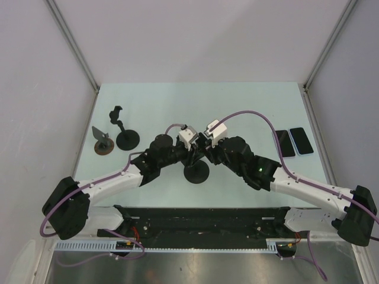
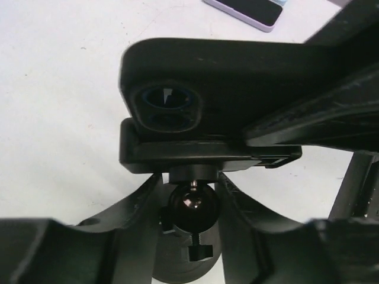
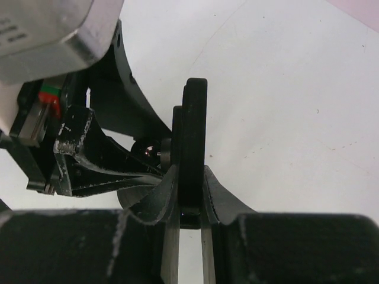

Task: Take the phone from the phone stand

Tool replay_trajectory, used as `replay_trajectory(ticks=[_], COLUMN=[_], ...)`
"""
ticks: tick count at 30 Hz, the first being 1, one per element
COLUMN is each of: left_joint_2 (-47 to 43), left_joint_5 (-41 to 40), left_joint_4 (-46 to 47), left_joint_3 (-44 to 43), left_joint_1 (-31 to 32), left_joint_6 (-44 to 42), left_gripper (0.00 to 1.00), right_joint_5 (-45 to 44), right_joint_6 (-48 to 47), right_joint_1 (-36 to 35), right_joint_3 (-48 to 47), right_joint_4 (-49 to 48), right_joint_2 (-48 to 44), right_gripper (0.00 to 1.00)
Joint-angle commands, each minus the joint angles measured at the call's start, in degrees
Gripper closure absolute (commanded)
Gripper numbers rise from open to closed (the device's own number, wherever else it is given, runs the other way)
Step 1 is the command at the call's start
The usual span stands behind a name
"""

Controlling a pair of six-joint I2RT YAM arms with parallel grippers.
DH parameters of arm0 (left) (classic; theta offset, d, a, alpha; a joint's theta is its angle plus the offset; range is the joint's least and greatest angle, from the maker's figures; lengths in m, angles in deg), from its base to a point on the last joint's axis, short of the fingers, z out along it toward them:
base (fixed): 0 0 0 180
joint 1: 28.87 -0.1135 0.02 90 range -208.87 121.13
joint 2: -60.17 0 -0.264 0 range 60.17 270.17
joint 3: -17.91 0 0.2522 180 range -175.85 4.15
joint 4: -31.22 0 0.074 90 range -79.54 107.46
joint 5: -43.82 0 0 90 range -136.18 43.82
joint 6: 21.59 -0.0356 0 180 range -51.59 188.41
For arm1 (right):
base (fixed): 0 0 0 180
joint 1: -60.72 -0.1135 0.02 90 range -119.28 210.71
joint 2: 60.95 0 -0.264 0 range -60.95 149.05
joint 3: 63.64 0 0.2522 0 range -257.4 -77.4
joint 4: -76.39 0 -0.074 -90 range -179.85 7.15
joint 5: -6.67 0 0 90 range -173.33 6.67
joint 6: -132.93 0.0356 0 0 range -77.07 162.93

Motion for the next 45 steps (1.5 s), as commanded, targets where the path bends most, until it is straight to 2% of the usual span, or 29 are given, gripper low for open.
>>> replay_trajectory(ticks=[1,3,4,5,10,13,25,29,32,34,35,36,41,45], left_joint_2=[0.1,-0.1,-0.3,-0.3,-0.6,-0.9,-1.5,-1.7,-2.0,-2.0,-2.0,-2.1,-3.6,-3.3], left_joint_5=[-1.7,-2.1,-2.2,-2.5,-3.5,-3.5,-4.1,-4.6,-6.3,-7.6,-10.9,-13.4,-29.1,-35.7], left_joint_4=[4.8,5.1,5.3,5.4,5.8,6.0,6.1,6.1,6.1,6.1,6.0,6.0,3.6,-2.8], left_joint_3=[1.7,2.2,2.4,2.6,3.5,3.5,3.7,3.9,4.1,4.2,4.3,4.4,5.1,3.5], left_joint_1=[0.3,1.1,1.3,1.6,2.6,3.2,3.4,3.4,3.4,3.4,3.4,3.4,3.3,1.8], left_joint_6=[-2.8,-2.8,-2.8,-2.8,-2.8,-2.8,-2.8,-2.8,-2.6,-2.2,-1.1,0.0,5.4,9.6], left_gripper=[0.68,0.78,0.92,0.99,1.00,1.00,1.00,1.00,1.00,1.00,1.00,1.00,1.00,1.00], right_joint_5=[0.9,-0.6,-1.1,-1.6,-4.2,-4.5,-4.0,-3.2,-2.9,-2.9,-3.0,-3.4,-3.9,-3.9], right_joint_6=[1.3,1.4,1.3,1.3,-1.2,-2.0,-2.3,-2.7,-3.3,-3.6,-3.7,-3.9,-5.0,-6.6], right_joint_1=[-0.3,-0.3,-0.2,-0.4,-0.2,0.3,2.0,2.2,2.1,2.0,1.8,1.5,1.2,0.5], right_joint_3=[0.2,0.9,1.2,1.5,2.8,2.8,3.3,3.6,3.7,3.7,3.8,3.9,4.1,4.8], right_joint_4=[-5.3,-7.7,-9.3,-10.2,-15.5,-17.4,-19.6,-19.5,-18.6,-17.4,-16.9,-16.0,-12.8,-9.5], right_joint_2=[-2.5,-2.3,-2.2,-2.1,-0.3,1.4,5.9,6.4,6.2,5.5,5.2,4.8,1.9,-0.3], right_gripper=[1.00,0.96,0.89,0.87,0.63,0.57,0.55,0.57,0.67,0.83,0.89,1.00,1.00,1.00])
